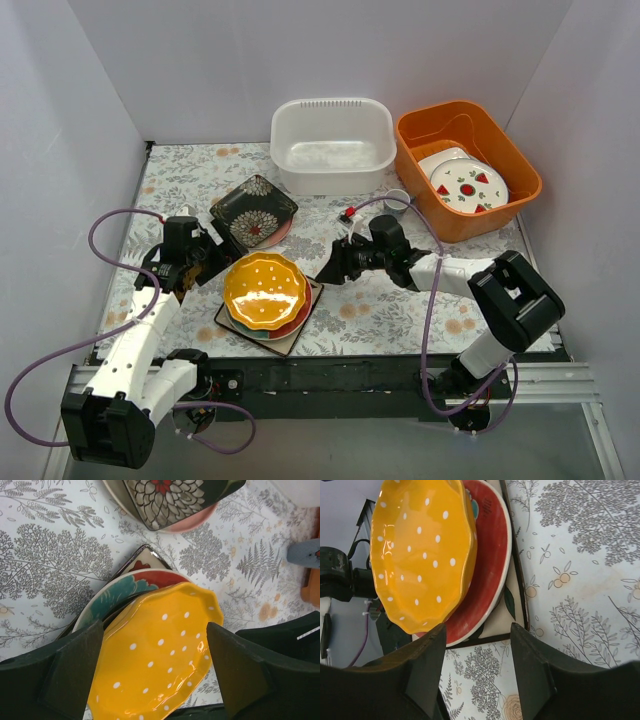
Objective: Place the plates into the plastic bin on the countertop
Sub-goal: Pick up the plate at the center of the board.
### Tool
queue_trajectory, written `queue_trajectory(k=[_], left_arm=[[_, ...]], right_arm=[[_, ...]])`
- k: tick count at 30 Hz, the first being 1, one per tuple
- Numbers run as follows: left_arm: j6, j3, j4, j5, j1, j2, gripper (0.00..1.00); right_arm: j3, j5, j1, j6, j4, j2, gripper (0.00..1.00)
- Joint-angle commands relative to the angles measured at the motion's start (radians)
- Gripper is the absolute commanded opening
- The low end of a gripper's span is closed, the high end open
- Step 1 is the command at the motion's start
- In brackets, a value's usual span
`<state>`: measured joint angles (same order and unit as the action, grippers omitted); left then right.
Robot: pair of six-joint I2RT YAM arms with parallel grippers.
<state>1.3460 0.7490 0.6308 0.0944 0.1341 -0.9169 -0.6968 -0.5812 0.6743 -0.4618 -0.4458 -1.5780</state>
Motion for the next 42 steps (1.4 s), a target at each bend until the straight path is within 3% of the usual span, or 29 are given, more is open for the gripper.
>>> queue_trajectory(k=[1, 10, 23, 30, 34, 38, 42], left_arm=[[-0.027, 0.029, 0.075, 0.031, 0.002, 0.006, 0.81], [-0.024, 0.021, 0.125, 0.015, 0.002, 0.000, 0.75], [-0.027, 0.003, 0.159, 0.008, 0.002, 0.021, 0.74], [-0.028, -0.011, 0.159, 0.022, 0.002, 0.029, 0.74], [-0.031, -0.008, 0.155, 0.027, 0.002, 0.042, 0.74], [-0.036, -0.002, 0.147, 0.037, 0.002, 0.065, 0.75], [-0.045, 0.016, 0.153, 0.037, 0.002, 0.088, 0.75]], right_arm=[[-0.063, -0.039, 0.037, -0.046, -0.080, -0.033, 0.57], [-0.118, -0.009, 0.085, -0.081, -0.025, -0.082, 0.52], [-0.214, 0.070, 0.137, -0.067, 0.110, -0.185, 0.47], [-0.207, 0.118, 0.137, -0.061, 0.113, -0.188, 0.28], [-0.188, 0.139, 0.139, -0.067, 0.087, -0.172, 0.24], [-0.175, 0.135, 0.134, -0.083, 0.055, -0.172, 0.07], [-0.152, 0.129, 0.125, -0.110, 0.018, -0.163, 0.01]])
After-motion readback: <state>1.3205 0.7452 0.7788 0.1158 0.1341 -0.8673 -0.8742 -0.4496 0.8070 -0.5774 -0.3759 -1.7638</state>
